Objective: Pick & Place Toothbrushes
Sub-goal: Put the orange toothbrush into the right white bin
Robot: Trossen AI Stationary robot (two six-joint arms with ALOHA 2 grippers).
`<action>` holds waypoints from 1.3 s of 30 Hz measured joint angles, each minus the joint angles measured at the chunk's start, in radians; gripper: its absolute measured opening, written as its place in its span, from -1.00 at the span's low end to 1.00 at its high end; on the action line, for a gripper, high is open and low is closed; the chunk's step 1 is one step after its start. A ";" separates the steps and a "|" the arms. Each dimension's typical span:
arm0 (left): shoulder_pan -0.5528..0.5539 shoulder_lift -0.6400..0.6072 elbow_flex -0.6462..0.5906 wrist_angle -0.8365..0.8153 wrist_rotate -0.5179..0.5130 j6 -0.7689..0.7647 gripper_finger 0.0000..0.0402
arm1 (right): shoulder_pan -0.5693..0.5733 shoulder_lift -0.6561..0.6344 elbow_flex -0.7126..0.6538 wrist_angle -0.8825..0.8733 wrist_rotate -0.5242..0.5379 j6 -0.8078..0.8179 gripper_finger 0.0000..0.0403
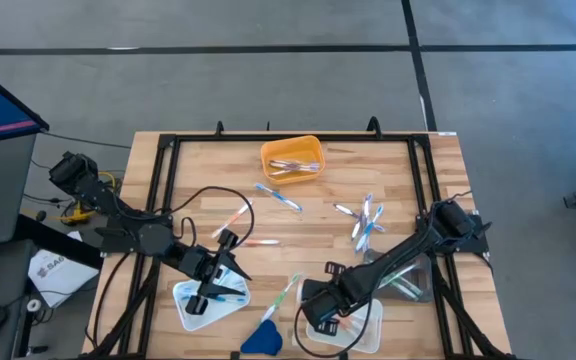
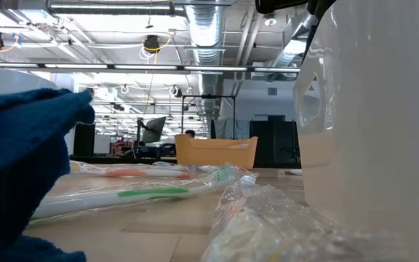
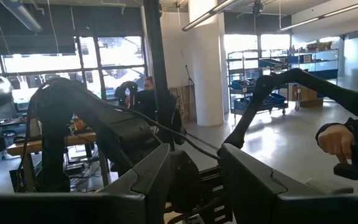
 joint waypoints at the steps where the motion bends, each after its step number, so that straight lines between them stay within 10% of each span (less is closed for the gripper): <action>1: 0.000 0.000 0.000 0.000 0.000 0.000 -0.32 | 0.000 0.000 0.000 0.000 0.000 0.000 -1.00; 12: 0.000 0.000 0.000 -0.002 0.002 0.000 -0.32 | 0.026 -0.042 0.078 -0.036 0.040 -0.045 -1.00; 26: 0.000 0.000 0.000 -0.060 0.003 0.039 -0.32 | 0.168 -0.101 0.125 0.060 0.551 -0.176 -1.00; 39: 0.051 0.001 0.001 -0.239 -0.297 0.052 -0.32 | 0.105 -0.102 0.017 0.188 0.512 -0.433 -1.00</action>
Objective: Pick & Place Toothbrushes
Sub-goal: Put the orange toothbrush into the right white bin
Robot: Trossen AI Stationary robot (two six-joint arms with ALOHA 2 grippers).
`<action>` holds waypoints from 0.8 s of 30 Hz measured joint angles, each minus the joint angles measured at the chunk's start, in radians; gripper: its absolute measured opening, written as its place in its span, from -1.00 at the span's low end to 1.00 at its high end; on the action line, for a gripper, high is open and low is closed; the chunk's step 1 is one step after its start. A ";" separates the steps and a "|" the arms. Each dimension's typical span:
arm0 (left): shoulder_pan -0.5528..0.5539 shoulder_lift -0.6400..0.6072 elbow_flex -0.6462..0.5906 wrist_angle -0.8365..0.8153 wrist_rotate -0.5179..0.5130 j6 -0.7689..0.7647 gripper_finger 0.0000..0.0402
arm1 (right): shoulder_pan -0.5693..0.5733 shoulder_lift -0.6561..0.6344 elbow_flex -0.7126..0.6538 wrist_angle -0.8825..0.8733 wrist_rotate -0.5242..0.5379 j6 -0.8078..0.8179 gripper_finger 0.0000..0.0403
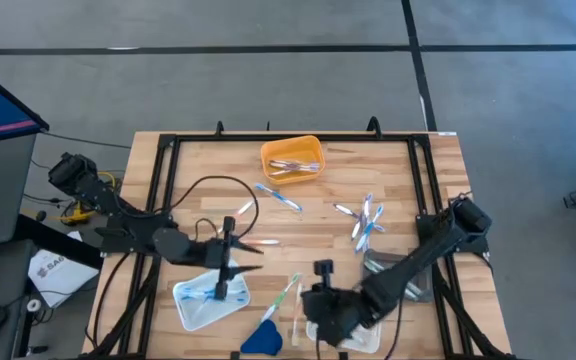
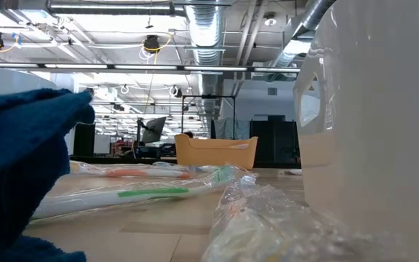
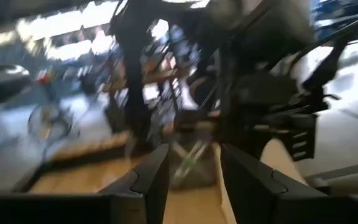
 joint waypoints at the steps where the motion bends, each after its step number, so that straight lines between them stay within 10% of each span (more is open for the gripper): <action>1: 0.010 0.000 0.000 -0.029 -0.019 -0.043 -0.32 | -0.017 0.000 0.000 0.022 -0.027 -0.040 -1.00; 7: 0.074 0.000 0.000 -0.186 -0.039 -0.164 -0.32 | -0.106 -0.037 0.002 0.144 -0.234 -0.241 -1.00; 17: 0.180 -0.001 0.000 -0.237 -0.039 -0.171 -0.32 | -0.185 -0.103 -0.021 0.201 -0.216 -0.380 -1.00; 24: 0.243 -0.002 0.000 -0.235 -0.041 -0.053 -0.32 | -0.251 -0.352 -0.395 0.486 -0.216 -0.371 -1.00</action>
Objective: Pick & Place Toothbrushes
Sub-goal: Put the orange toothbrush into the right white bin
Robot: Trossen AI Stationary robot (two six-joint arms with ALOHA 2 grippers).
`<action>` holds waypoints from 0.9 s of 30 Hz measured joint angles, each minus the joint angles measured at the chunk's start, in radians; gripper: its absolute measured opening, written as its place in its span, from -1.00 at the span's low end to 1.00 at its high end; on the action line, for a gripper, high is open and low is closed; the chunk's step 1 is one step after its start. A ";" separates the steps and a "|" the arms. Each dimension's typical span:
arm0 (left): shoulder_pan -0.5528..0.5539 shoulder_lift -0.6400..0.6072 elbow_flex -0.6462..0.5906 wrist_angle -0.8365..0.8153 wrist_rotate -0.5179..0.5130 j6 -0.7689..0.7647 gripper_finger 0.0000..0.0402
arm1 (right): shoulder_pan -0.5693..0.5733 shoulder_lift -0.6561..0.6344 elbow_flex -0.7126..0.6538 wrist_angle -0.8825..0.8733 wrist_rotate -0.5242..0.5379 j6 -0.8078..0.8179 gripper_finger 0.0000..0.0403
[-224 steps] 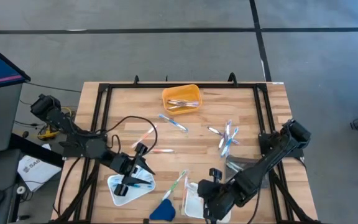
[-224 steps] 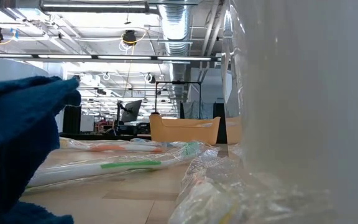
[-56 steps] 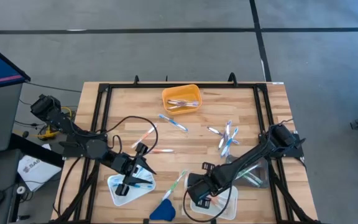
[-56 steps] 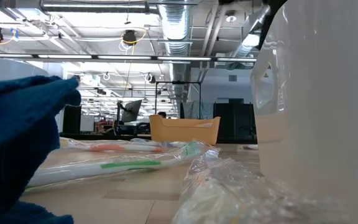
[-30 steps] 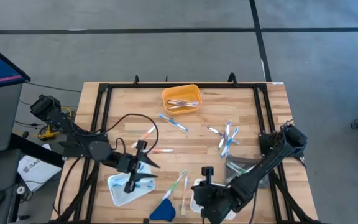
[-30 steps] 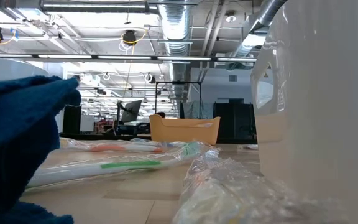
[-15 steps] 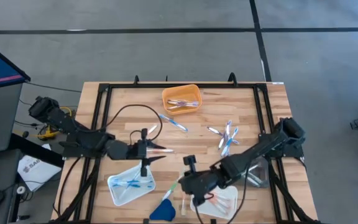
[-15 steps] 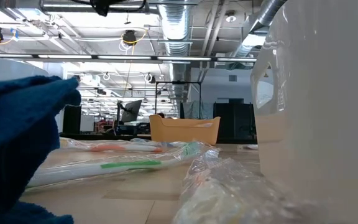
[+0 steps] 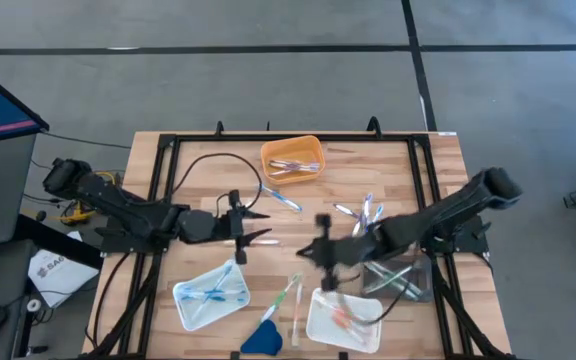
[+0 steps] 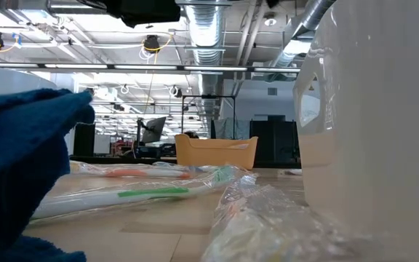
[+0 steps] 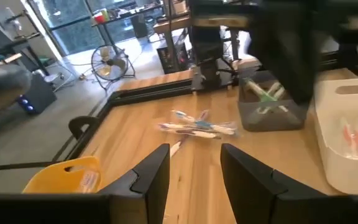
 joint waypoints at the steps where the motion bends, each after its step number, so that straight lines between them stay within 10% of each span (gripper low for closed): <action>1: 0.006 0.000 0.000 0.001 -0.008 0.001 -0.32 | -0.012 -0.050 -0.060 0.055 -0.012 0.011 -1.00; 12: 0.176 0.000 0.000 0.019 -0.137 0.054 -0.32 | -0.091 -0.367 -0.353 0.352 -0.047 0.039 -1.00; 27: 0.446 -0.001 0.001 -0.079 0.091 -0.118 -0.32 | -0.353 -0.372 -0.352 0.236 -0.123 -0.079 -0.99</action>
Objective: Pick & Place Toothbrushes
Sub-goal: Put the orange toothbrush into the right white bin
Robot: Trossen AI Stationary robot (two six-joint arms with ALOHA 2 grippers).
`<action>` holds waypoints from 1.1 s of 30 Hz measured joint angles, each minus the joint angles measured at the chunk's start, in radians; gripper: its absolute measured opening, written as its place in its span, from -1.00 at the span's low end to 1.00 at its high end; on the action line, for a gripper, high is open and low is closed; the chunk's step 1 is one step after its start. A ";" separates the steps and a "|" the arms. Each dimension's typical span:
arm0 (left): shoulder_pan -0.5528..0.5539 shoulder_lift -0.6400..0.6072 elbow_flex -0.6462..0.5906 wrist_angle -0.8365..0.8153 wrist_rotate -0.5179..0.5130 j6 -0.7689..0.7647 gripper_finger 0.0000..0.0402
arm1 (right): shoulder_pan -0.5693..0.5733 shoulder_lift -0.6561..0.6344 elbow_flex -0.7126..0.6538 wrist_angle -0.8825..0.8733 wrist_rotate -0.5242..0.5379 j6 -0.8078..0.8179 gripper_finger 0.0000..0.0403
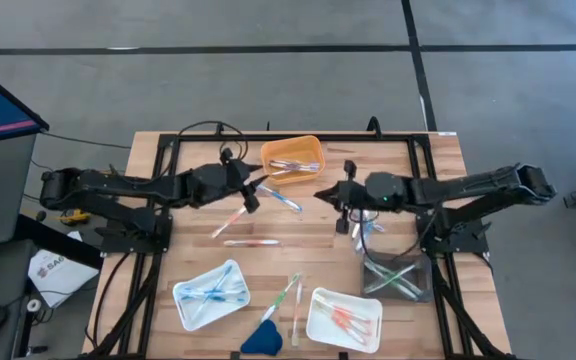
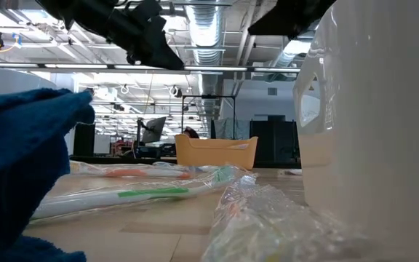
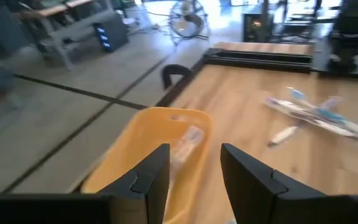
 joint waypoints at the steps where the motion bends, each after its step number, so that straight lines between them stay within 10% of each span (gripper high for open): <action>1: 0.000 0.003 0.000 -0.004 0.015 -0.009 -0.32 | -0.024 0.005 0.000 -0.004 -0.048 0.007 -0.97; 7: 0.009 0.006 0.000 -0.070 0.219 0.009 -0.32 | -0.132 0.007 0.000 0.000 -0.337 0.026 -0.64; 15: 0.027 0.006 0.001 -0.341 0.522 -0.020 -0.32 | -0.185 0.007 0.000 0.004 -0.371 0.035 0.00; 33: -0.131 0.287 0.001 -0.460 0.594 -0.059 -0.32 | -0.224 0.007 0.000 0.050 -0.367 0.029 0.27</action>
